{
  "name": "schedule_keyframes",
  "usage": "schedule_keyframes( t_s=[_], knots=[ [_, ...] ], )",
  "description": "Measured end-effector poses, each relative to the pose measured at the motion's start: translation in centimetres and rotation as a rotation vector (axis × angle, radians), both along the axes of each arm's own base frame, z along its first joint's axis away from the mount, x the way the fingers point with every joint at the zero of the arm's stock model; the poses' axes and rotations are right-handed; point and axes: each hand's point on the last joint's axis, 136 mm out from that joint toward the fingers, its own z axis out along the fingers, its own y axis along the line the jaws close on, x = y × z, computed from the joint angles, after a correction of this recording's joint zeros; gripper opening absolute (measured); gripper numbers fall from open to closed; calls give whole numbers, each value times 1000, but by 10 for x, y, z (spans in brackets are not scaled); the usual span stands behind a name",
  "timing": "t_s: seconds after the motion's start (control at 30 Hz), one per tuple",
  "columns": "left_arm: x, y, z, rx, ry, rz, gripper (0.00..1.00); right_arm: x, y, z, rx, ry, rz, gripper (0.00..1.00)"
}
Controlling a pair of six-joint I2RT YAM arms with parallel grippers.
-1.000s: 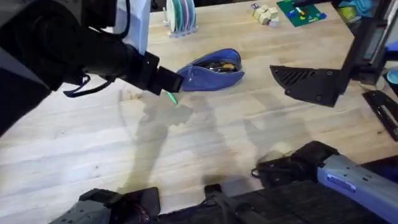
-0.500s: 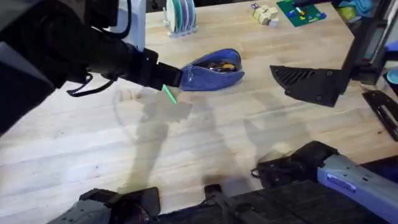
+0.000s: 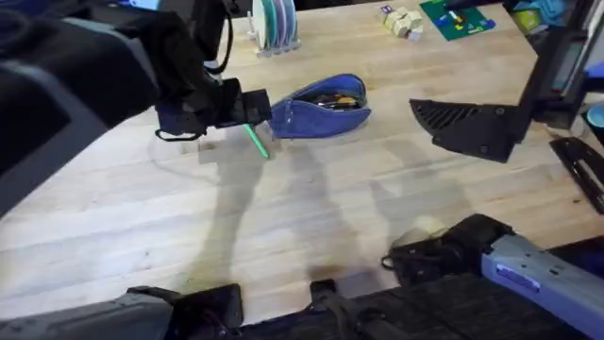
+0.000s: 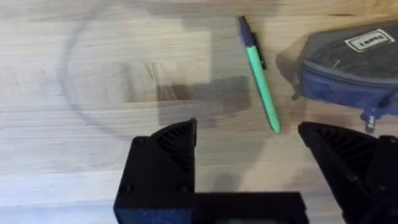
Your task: Unzip the bag, pick up the pens from the table one at a time and place them inside, then zip the bag closed.
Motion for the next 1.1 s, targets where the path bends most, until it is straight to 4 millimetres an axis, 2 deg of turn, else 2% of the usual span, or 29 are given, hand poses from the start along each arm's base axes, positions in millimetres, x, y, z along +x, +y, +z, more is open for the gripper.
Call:
schedule_keyframes(
  t_s=[0.17,0.37,0.63,0.9,0.97,1.0,1.03,1.1],
  knots=[
    [4,-2,-23,10,50,40,992,0,0,0,0,0,0,998],
    [12,-14,-44,12,60,35,992,0,0,0,0,0,0,998],
    [16,-17,-51,64,34,59,992,0,0,0,0,0,0,998],
    [13,-16,-69,105,70,66,972,0,0,0,0,0,0,998],
    [13,-16,-69,105,70,68,880,0,0,0,0,0,0,998],
    [13,-16,-70,105,70,70,786,0,0,0,0,0,0,998],
    [12,-15,-70,106,72,70,616,0,0,0,0,0,0,998],
    [11,-14,-71,112,73,73,389,0,0,0,0,0,0,998]
  ],
)
